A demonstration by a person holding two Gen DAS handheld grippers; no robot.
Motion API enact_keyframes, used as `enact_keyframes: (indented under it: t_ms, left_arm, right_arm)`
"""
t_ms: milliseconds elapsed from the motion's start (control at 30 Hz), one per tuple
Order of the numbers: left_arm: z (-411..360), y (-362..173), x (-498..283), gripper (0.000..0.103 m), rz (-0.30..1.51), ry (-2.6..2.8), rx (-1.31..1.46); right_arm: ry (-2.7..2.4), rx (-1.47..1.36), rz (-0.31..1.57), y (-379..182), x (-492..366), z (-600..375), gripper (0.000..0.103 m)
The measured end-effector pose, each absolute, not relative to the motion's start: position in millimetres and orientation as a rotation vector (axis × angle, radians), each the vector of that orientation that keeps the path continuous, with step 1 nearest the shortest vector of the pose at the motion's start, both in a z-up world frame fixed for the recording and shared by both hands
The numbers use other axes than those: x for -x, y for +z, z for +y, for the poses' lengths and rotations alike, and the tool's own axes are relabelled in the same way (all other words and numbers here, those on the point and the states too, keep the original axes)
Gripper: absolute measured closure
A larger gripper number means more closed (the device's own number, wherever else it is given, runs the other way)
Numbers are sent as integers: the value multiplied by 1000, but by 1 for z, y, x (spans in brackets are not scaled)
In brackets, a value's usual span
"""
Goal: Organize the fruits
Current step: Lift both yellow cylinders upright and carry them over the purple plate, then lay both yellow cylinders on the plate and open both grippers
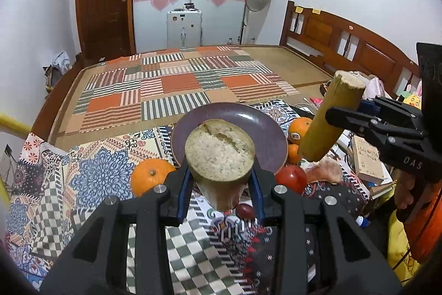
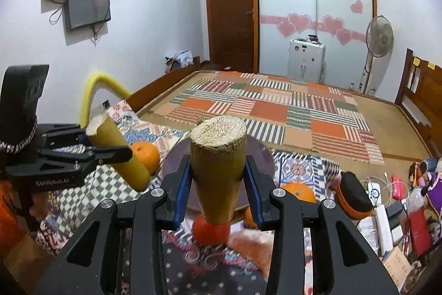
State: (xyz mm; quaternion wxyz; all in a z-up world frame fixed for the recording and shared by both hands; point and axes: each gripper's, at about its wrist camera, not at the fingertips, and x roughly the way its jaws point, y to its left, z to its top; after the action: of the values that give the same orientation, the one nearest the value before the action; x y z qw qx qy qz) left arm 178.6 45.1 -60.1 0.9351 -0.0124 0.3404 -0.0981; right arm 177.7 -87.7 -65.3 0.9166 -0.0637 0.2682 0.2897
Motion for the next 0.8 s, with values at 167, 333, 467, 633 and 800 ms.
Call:
enact_keyframes:
  t_ms: [167, 333, 467, 633, 800]
  left_arm:
    - [46, -69, -200, 67, 720, -183, 20]
    - [44, -79, -215, 67, 747, -180, 23]
    - [40, -84, -225, 66, 753, -178, 13]
    - [34, -84, -240, 66, 752, -171, 4]
    - [34, -89, -261, 66, 761, -166, 22]
  right_arm:
    - [583, 133, 562, -71, -194, -83, 69]
    - [586, 143, 604, -85, -208, -77, 69]
    - [592, 156, 642, -97, -220, -72, 69]
    - [602, 153, 694, -108, -237, -67, 69]
    - [593, 154, 701, -106, -250, -61, 69]
